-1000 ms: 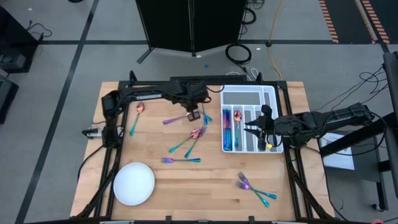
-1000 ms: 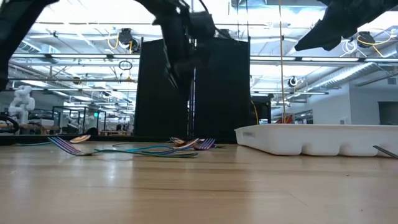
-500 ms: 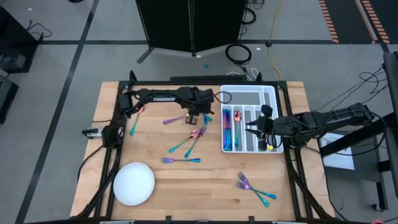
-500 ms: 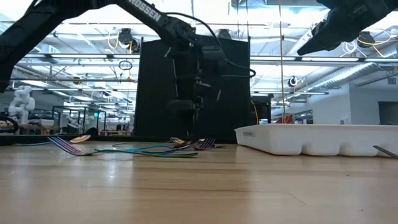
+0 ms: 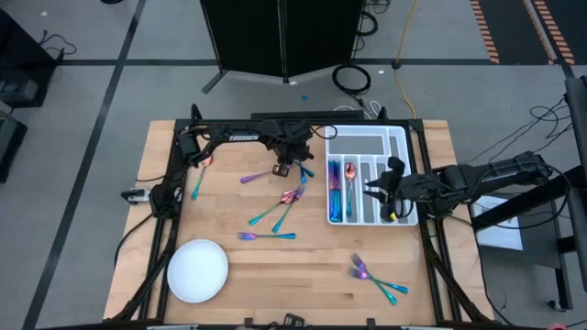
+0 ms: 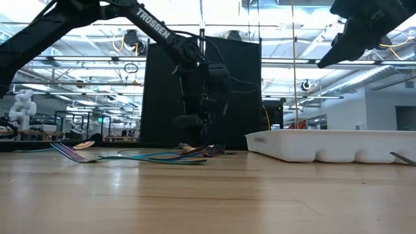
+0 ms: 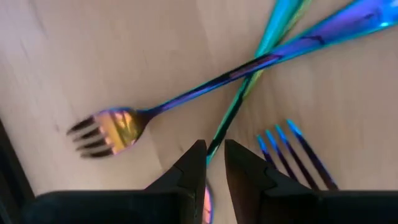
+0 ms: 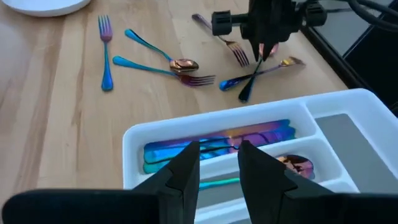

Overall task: Sort silverware
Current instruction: Put the blue spoon into the utensil organizer

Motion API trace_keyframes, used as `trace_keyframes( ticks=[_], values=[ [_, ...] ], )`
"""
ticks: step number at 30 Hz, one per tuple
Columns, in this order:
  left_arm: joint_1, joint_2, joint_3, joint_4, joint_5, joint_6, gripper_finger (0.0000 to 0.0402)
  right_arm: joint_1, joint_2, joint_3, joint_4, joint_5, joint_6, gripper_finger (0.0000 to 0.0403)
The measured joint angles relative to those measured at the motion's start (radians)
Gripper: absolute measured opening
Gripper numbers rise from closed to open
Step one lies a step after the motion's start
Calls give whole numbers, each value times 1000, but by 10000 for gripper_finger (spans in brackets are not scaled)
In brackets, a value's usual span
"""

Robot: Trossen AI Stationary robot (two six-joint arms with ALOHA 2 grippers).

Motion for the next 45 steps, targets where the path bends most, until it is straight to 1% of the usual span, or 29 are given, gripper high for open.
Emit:
trace_keyframes(
  ticks=[6, 9, 12, 15, 18, 32, 35, 39, 41, 43, 45],
  values=[
    [3, 0, 0, -12, 18, 110, 61, 0, 17, 0, 2, 0, 18, 95],
    [3, 0, 0, -15, 17, 132, 61, 0, 25, 0, 0, -1, 18, 95],
    [2, 0, 0, -33, 23, 136, 61, 0, 32, 0, -1, -1, 18, 95],
    [5, 7, 2, -132, 52, 141, 61, 0, 36, 0, -1, -1, 17, 95],
    [11, 12, 4, -177, 56, 133, 61, 0, 36, 0, -1, 0, 15, 95],
    [11, 13, 2, -146, 57, 134, 60, 0, 36, 0, 9, 0, 7, 95],
    [10, 13, 2, -147, 47, 133, 48, 0, 36, 0, 9, 0, 7, 95],
    [6, 13, 2, -149, 27, 107, 13, 0, 36, 0, 9, 0, 6, 95],
    [5, 13, 2, -159, 14, 108, 6, 0, 36, 0, 9, 0, 7, 95],
    [1, 14, 3, -180, -25, 110, 7, 0, 36, 0, 9, 0, 7, 95],
    [-2, 15, 3, -221, -91, 117, 6, 0, 36, 0, 11, 0, 7, 95]
  ],
)
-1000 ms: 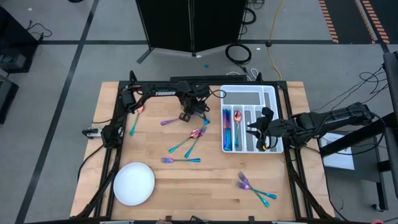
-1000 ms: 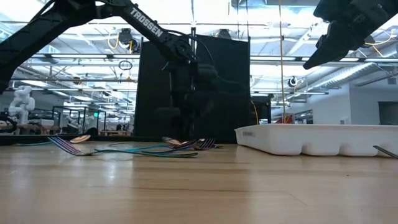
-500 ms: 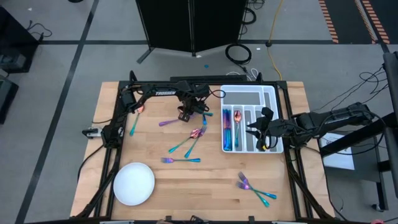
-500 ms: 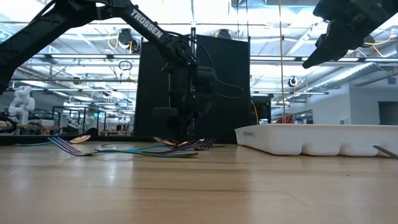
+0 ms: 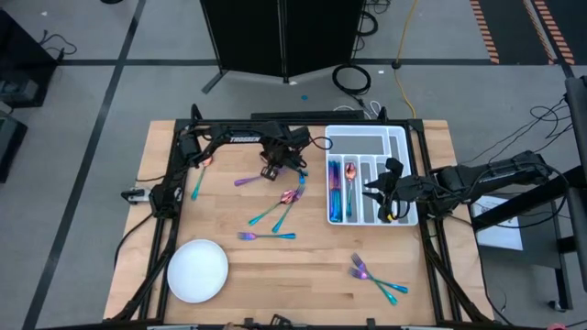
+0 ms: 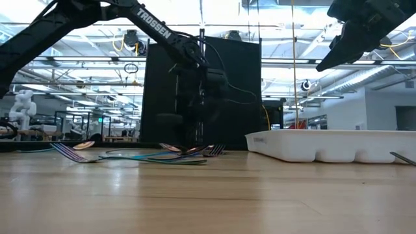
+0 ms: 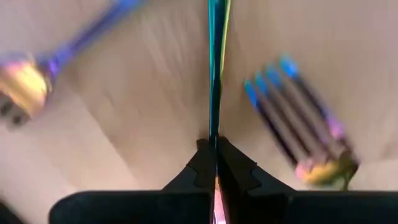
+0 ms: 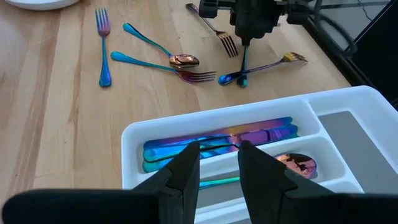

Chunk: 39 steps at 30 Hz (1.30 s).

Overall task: Sort silverware
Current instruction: Put the blue spoon into the utensil organizer

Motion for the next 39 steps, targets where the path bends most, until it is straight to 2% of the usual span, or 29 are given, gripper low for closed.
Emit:
trace_keyframes(
  ticks=[7, 10, 20, 26, 34, 39],
  values=[
    [11, 7, 18, -154, -277, -5, 1, 0, 0, 0, 23, 0, 0, 95],
    [13, 5, 46, -218, -333, -11, 1, 0, 0, 0, 27, 0, 0, 95],
    [-29, -86, 138, -204, -297, -31, 0, 0, 0, 0, 26, -4, 0, 95],
    [-101, -139, 201, -114, -287, 54, 0, 0, 0, 0, 27, -4, -4, 95],
    [-196, -128, 208, 78, -274, 356, 0, 0, 0, 0, 33, -4, -1, 95],
    [-252, -127, 185, 318, -188, 528, 0, 0, 0, 0, 33, -4, -3, 95]
  ],
)
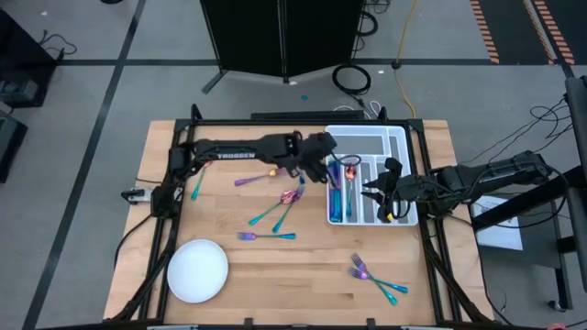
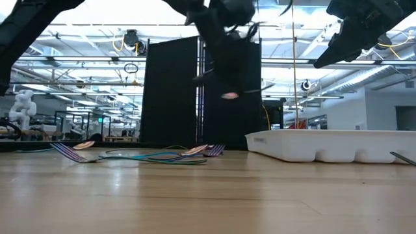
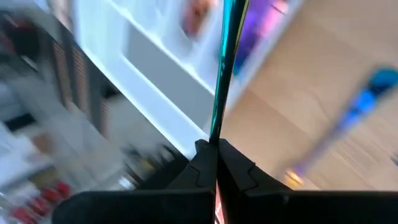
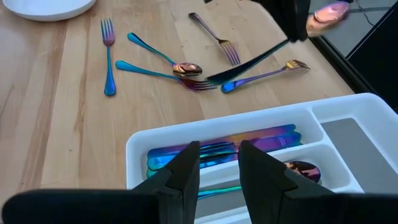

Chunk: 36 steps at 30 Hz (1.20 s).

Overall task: Sort silverware
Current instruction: Put the blue spoon into the utensil organizer

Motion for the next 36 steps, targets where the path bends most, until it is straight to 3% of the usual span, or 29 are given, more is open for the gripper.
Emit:
trace_keyframes(
  ticks=[10, 15, 26, 36],
  values=[
    [-53, 84, -2, 298, 204, 176, 0, 0, -26, 0, -7, 0, -1, 95],
    [-66, 171, 1, 493, 225, 255, 0, 0, -67, 2, -7, 6, -1, 95],
    [-61, 272, 1, 523, 270, 284, 0, 0, -78, 2, -25, 4, -12, 95],
    [-56, 276, 1, 546, 274, 281, 0, 0, -78, 1, -23, 5, -16, 95]
  ],
)
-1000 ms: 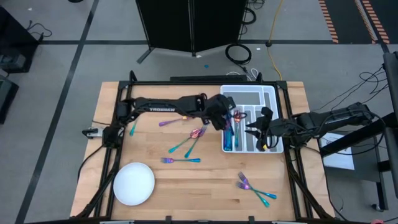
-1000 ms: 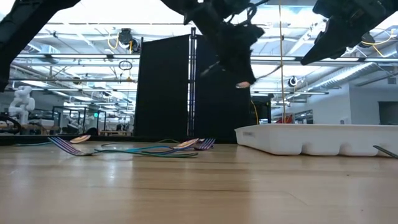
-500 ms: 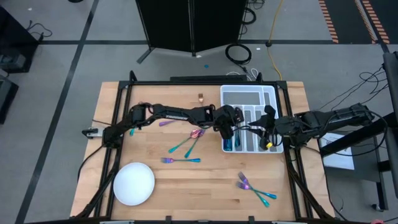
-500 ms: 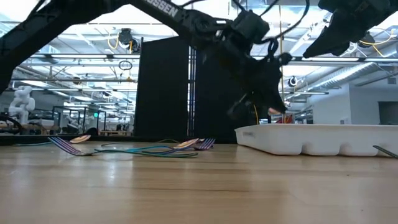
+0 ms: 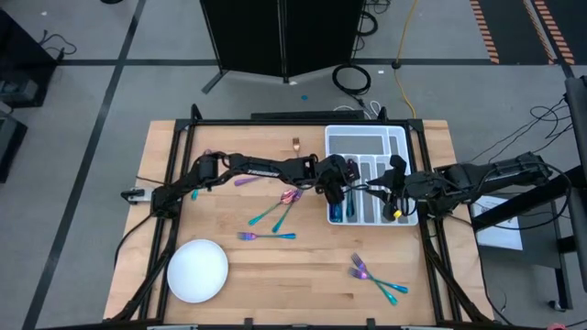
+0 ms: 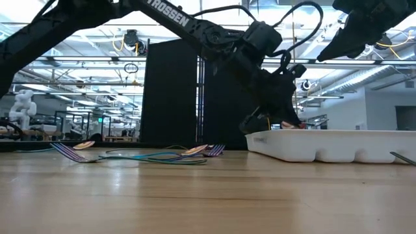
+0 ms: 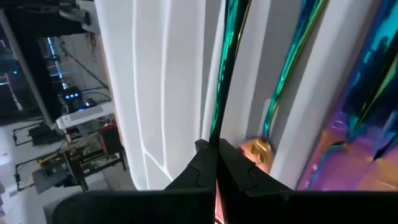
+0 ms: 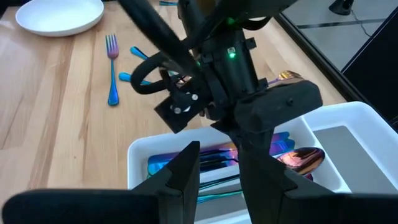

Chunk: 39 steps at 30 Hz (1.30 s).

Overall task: Sort silverware
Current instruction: Put the blue spoon into the utensil organizer

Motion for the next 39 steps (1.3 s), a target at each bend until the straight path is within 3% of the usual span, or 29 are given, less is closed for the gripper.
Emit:
trace_keyframes(
  ticks=[8, 18, 39],
  values=[
    [-2, 0, 0, 5, 60, -7, 0, 0, 0, 0, 0, 0, 4, 95],
    [2, 0, 0, -1, 60, -11, 29, 0, 0, 0, -10, 0, 11, 95],
    [3, 0, 0, -1, 72, -11, 32, 0, 0, 0, -10, 0, 11, 95]
  ],
)
